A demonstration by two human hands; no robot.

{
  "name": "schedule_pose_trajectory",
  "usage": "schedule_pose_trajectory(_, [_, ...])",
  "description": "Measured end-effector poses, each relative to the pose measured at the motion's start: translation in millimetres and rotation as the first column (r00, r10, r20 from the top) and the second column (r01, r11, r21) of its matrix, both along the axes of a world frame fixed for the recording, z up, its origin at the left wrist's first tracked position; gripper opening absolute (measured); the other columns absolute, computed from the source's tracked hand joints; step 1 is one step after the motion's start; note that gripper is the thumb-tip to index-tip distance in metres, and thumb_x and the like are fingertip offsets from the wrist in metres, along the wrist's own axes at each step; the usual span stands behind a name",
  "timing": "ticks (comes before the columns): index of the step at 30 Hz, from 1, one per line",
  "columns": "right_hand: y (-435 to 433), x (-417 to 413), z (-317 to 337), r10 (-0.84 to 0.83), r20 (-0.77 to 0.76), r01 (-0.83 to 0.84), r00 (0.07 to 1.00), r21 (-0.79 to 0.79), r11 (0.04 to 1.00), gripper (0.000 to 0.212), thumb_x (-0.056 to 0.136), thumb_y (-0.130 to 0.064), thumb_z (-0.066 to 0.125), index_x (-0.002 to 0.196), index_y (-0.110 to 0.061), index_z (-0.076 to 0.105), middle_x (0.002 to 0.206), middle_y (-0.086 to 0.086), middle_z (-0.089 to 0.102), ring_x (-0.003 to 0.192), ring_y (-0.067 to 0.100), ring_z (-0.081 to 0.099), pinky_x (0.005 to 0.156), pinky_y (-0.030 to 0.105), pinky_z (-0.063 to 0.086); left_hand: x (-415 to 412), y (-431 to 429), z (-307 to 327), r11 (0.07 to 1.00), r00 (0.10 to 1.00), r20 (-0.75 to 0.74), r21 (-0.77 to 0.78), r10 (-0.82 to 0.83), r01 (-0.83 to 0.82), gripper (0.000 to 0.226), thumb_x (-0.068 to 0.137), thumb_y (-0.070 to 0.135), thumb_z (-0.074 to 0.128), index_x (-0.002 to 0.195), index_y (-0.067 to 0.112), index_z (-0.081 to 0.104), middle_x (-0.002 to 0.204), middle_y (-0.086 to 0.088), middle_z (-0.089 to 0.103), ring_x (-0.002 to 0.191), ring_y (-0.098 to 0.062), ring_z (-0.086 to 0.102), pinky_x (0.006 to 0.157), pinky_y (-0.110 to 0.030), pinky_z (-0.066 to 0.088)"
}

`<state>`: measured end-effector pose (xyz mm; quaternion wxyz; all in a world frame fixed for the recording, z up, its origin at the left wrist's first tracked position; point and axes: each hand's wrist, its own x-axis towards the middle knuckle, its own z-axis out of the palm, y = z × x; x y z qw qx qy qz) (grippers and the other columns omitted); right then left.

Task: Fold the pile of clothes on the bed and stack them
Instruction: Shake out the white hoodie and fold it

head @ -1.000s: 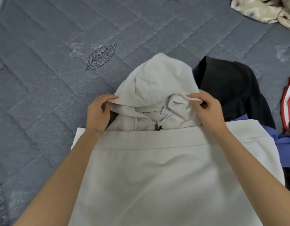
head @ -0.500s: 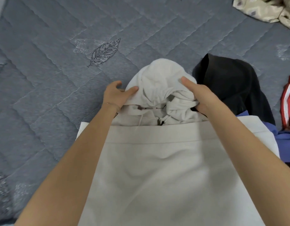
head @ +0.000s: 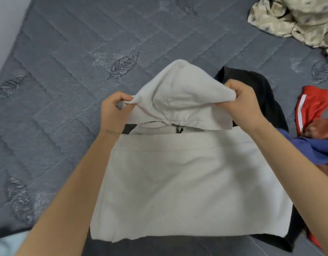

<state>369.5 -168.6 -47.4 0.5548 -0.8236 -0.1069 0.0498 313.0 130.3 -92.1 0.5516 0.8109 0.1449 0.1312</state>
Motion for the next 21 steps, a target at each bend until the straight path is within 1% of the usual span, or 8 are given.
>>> schedule_pose_trajectory(3, [-4,-41,-2,0.038,0.041,-0.037,0.998,-0.017,0.999,0.041,0.075,0.0,0.065,0.058,-0.034,0.048,0.059,-0.018,0.048,0.06,-0.002,0.039,0.057,0.016,0.033,-38,8,2,0.998,0.997,-0.045,-0.028,-0.063,0.061,0.032,0.079,-0.002,0.072,0.071,0.028,0.063,0.077,0.02,0.067,0.077,-0.002,0.06,0.071,-0.025,0.046])
schedule_pose_trajectory(8, [-30,-112,-14,0.09,0.049,-0.086,0.995,-0.075,0.993,0.035,0.073,0.001,0.066,0.063,-0.03,0.053,0.08,-0.017,0.059,0.079,0.003,0.055,0.077,0.015,0.042,-119,10,-6,0.984,0.98,-0.096,-0.026,-0.175,0.174,0.047,0.078,-0.013,0.067,0.066,0.033,0.067,0.083,0.019,0.07,0.088,0.007,0.063,0.088,-0.018,0.048])
schedule_pose_trajectory(11, [-52,-151,-40,0.161,0.035,-0.148,0.986,-0.247,0.958,0.048,0.062,0.014,0.066,0.067,-0.033,0.054,0.088,-0.013,0.06,0.086,0.0,0.053,0.083,0.013,0.037,-159,8,-27,0.937,0.945,-0.183,0.176,-0.271,0.303,0.031,0.075,-0.018,0.065,0.072,0.012,0.07,0.094,0.014,0.065,0.094,0.008,0.057,0.096,-0.012,0.04])
schedule_pose_trajectory(14, [-68,-179,-66,0.321,-0.008,-0.301,0.947,-0.368,0.88,0.061,0.053,0.022,0.064,0.074,-0.034,0.054,0.091,-0.014,0.06,0.093,0.004,0.055,0.087,0.021,0.039,-177,4,-43,0.807,0.874,-0.241,0.34,-0.421,0.483,0.034,0.073,-0.02,0.063,0.08,0.011,0.072,0.095,0.002,0.067,0.101,-0.004,0.053,0.098,-0.015,0.039])
schedule_pose_trajectory(16, [-74,-191,-69,0.343,-0.087,-0.349,0.935,-0.384,0.855,0.054,0.06,0.015,0.06,0.086,-0.033,0.058,0.106,-0.011,0.059,0.114,0.012,0.05,0.093,0.02,0.038,-180,-6,-39,0.764,0.865,-0.251,0.405,-0.435,0.502,0.026,0.077,-0.008,0.055,0.081,0.01,0.074,0.1,-0.007,0.07,0.104,-0.011,0.053,0.098,-0.034,0.045])
schedule_pose_trajectory(18, [-70,-198,-56,0.282,-0.235,-0.346,0.93,-0.306,0.887,0.037,0.071,-0.003,0.064,0.097,-0.029,0.065,0.121,-0.01,0.057,0.132,0.011,0.036,0.103,0.01,0.026,-180,-25,-28,0.821,0.924,-0.188,0.423,-0.333,0.383,0.032,0.081,0.014,0.042,0.081,0.01,0.073,0.1,-0.006,0.071,0.102,-0.018,0.06,0.096,-0.041,0.046])
schedule_pose_trajectory(19, [-64,-200,-52,0.242,-0.252,-0.308,0.937,-0.268,0.913,0.029,0.074,-0.019,0.063,0.101,-0.028,0.066,0.125,-0.009,0.057,0.134,0.01,0.034,0.106,0.01,0.022,-180,-38,-23,0.835,0.945,-0.163,0.441,-0.284,0.327,0.037,0.082,0.021,0.037,0.085,0.011,0.073,0.105,-0.006,0.07,0.105,-0.023,0.061,0.098,-0.044,0.044])
schedule_pose_trajectory(21, [-48,-203,-52,0.149,-0.184,-0.202,0.971,-0.314,0.928,0.04,0.077,-0.046,0.053,0.111,-0.028,0.066,0.134,-0.007,0.053,0.137,0.012,0.031,0.112,0.018,0.019,-179,-69,-19,0.783,0.946,-0.2,0.532,-0.254,0.323,0.045,0.087,0.034,0.033,0.111,0.018,0.068,0.13,-0.006,0.058,0.126,-0.029,0.048,0.109,-0.052,0.028])
